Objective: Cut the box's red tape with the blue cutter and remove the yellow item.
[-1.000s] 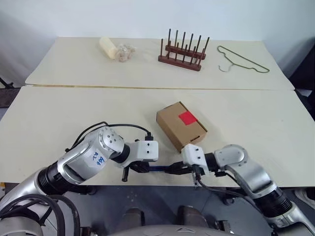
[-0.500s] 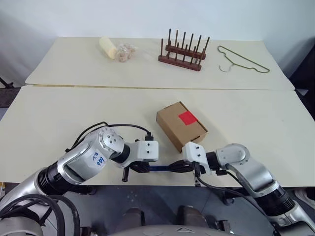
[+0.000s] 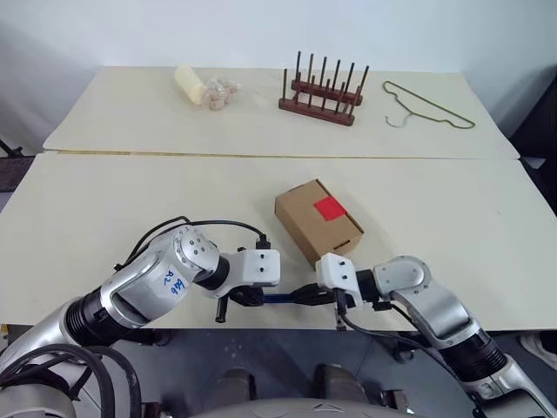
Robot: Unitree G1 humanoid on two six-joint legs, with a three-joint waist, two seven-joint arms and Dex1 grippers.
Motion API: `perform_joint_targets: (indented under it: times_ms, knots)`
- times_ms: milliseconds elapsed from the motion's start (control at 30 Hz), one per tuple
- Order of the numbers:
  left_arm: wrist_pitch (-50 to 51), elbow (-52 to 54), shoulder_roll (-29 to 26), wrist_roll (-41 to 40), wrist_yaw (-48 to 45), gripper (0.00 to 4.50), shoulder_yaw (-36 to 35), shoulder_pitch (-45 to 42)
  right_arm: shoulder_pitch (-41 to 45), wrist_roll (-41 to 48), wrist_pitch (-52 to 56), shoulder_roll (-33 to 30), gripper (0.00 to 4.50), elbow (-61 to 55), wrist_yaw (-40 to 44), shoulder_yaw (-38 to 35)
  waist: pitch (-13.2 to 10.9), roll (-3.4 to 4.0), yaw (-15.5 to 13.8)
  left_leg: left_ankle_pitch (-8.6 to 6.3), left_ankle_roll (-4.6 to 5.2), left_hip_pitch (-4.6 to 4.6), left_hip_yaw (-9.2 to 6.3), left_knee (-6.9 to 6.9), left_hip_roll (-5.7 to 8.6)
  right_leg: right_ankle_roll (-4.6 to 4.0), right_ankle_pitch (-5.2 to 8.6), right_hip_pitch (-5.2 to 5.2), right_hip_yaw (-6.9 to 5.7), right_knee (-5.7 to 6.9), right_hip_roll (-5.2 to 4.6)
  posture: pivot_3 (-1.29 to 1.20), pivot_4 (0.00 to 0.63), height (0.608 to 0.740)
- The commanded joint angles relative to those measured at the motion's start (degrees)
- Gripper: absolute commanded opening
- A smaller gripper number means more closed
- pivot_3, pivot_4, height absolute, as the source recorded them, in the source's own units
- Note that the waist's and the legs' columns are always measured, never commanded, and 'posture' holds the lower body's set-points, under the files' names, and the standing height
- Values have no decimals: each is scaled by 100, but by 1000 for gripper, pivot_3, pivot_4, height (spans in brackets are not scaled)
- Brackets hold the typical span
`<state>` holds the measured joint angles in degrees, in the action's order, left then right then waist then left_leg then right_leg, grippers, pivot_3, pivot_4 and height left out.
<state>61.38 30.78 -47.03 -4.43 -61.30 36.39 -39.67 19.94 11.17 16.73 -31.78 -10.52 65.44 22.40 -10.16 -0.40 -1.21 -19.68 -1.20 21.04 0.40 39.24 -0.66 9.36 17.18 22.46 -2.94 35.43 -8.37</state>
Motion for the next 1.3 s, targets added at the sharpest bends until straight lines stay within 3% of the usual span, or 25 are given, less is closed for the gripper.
perform_joint_targets:
  times_ms: [33,333,433,567,667,833,933,1033,1167,1300]
  knots:
    - [90,-124,31,9,108,407,179,55,-35,-130,79,109,52,56,-72,220,0,0,-8,0,0,1,0,0,0,0,0,0,0,0,0,0,150,740]
    - [-13,-194,59,30,110,407,179,34,29,-4,292,184,52,-10,-179,115,0,0,-14,0,0,1,-1,0,2,0,0,-1,1,-1,0,0,150,740]
    - [-245,-155,10,13,204,407,-57,254,-155,526,681,-169,52,-488,18,-355,-1,0,-33,0,0,3,-1,0,2,0,0,-1,0,-1,0,0,150,740]
    - [-1341,-173,-18,110,463,407,-578,858,-524,1497,1447,-795,52,-1126,277,-1138,-1,0,-29,-4,6,12,-3,0,6,0,-1,-1,-1,-14,-5,0,150,740]
    - [-2618,-176,-33,142,603,407,-1071,1402,-828,2569,2187,-1180,682,-1626,322,-1954,-3,0,-28,-3,6,13,-4,-2,0,0,-1,0,-4,-19,-5,0,150,740]
    - [-4931,-297,170,179,1099,407,-1905,2335,-1168,4682,4375,-1843,2384,-2217,-868,-3506,-8,2,-38,-6,5,19,-3,-4,-3,-5,-7,1,-7,-44,-8,0,150,740]
    - [-5355,-396,432,224,1254,407,-2024,2381,-981,5960,5683,-2212,3397,-2080,-1986,-3671,-9,-1,-46,-6,5,22,-3,-5,-4,-11,-18,-1,-15,-65,-10,0,150,740]
    - [-5625,-518,639,359,1295,407,-1977,2269,-705,7766,5795,-2352,4455,-1590,-3601,-3487,-9,-1,-33,-6,5,21,2,-6,-5,-11,-19,1,-16,-70,-9,0,150,740]
    - [-5770,-711,772,536,1142,407,-1799,2055,-238,9889,4840,-2470,4485,-1086,-5811,-2653,-11,-2,-6,-6,5,20,12,-7,-6,-9,-20,4,-17,-68,-8,0,150,740]
    - [-5700,-815,883,585,1107,407,-1769,1922,62,10183,4625,-2400,4485,-959,-6335,-2350,-11,-3,-19,-8,8,26,14,-8,-6,-5,-22,7,-19,-64,-7,0,150,740]
